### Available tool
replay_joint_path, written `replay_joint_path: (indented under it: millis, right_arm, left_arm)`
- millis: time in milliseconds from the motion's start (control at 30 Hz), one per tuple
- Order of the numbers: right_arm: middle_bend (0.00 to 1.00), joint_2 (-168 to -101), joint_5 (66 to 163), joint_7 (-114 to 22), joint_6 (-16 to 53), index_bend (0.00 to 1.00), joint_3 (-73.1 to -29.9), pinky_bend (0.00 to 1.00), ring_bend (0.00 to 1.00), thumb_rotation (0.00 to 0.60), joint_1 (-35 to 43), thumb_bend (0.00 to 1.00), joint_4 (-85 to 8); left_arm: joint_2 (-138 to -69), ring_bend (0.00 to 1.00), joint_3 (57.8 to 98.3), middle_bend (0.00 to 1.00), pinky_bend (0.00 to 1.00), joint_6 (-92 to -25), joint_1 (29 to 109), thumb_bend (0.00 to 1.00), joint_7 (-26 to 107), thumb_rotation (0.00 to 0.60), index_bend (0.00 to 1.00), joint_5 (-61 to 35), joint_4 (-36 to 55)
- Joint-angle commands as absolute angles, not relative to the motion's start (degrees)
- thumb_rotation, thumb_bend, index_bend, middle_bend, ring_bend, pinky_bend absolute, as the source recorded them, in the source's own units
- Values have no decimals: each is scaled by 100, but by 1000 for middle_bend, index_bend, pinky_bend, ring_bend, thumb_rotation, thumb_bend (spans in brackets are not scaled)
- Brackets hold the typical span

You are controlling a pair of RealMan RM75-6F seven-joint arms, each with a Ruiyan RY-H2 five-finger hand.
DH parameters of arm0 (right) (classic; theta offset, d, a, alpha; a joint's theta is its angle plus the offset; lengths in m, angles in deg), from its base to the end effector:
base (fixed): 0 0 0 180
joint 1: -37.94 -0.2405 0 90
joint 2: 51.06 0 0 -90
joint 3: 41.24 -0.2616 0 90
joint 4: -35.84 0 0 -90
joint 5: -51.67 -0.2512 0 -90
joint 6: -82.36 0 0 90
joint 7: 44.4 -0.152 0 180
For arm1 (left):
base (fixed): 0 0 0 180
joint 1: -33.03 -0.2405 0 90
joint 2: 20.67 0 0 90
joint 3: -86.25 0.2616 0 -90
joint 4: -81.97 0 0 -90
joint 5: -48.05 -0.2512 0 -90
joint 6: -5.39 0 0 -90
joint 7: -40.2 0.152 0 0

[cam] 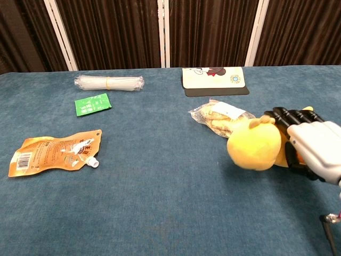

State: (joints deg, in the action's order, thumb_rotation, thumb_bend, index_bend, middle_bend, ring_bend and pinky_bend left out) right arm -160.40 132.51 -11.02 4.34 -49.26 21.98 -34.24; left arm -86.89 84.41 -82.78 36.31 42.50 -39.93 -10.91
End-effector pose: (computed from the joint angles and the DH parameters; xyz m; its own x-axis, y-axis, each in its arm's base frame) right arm -0.2203 -0.2516 -0.1069 0.5417 -0.0256 0.8402 -0.8374 -0.1036 0.5367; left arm -0.3240 0.1788 0.1133 0.3923 -0.0213 0.9196 0.9195 -0.0190 -0.3927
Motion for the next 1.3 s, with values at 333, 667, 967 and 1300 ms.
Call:
replay_joint_path:
  millis: [333,667,967,1300]
  right_arm:
    - [0,-15945,13601,-1095,279,0,-4565,0,0,600,2224,1000,-4168]
    - [0,-15392,14212,-996,-191,0,-4298,0,0,600,2352,1000,-5076]
    - [0,-14650,14608,-1229,-526,0,-4049,0,0,600,2551,581,-5333]
    - [0,-13291,14664,-2333,-1143,0,-3914,0,0,600,3023,379,-5069]
  left_arm:
    - [-8680,0,8428,0,0,-8294,3630,229,4175,600,0,-3992,-1067]
    - [-8691,0,8415,0,0,-8356,3616,228,4157,600,0,-4015,-1063]
    - [-8668,0,8386,0,0,-8441,3592,228,4053,600,0,-4027,-1045]
    - [-8806,0,8332,0,0,-8793,3554,223,3853,600,0,-4285,-753]
